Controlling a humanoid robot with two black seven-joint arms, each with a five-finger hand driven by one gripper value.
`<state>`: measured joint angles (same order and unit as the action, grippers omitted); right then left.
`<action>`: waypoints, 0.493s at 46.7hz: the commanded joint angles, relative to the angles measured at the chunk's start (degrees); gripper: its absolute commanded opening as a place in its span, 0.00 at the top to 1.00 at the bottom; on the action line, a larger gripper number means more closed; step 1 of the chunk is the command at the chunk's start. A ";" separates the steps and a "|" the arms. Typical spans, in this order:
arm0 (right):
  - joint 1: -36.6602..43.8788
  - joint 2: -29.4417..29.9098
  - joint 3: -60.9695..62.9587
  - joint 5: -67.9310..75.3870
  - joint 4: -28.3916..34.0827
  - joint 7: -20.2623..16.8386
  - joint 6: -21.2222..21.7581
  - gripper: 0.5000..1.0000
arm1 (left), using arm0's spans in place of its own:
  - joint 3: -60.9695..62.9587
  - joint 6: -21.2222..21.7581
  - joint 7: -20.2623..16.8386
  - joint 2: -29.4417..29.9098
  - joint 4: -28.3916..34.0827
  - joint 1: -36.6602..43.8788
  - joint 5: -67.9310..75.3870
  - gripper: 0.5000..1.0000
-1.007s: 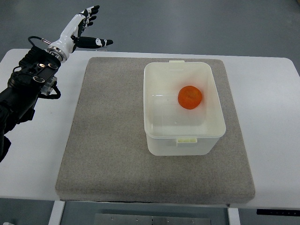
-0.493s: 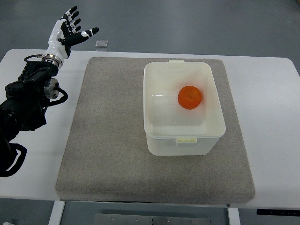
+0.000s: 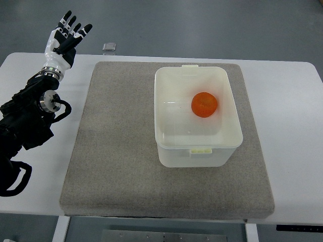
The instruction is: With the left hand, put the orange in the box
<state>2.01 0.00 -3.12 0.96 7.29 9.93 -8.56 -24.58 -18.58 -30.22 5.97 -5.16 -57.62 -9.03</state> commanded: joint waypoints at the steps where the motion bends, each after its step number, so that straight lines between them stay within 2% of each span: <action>1: -0.07 0.00 0.04 0.01 0.00 0.00 0.03 0.15 | -0.12 0.03 -0.02 0.01 -0.03 0.23 -0.02 0.02; 17: -0.07 0.00 0.48 0.44 0.00 0.00 -0.14 0.15 | 0.06 0.03 -0.02 0.36 -0.12 -0.04 0.07 0.02; 23: 0.01 0.00 0.57 0.36 2.63 0.00 -0.06 0.15 | 0.06 0.03 -0.02 0.62 -0.03 0.14 0.07 0.02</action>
<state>1.98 0.00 -2.63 1.32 8.35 9.93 -8.52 -24.52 -18.54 -30.24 6.55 -5.21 -57.62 -8.97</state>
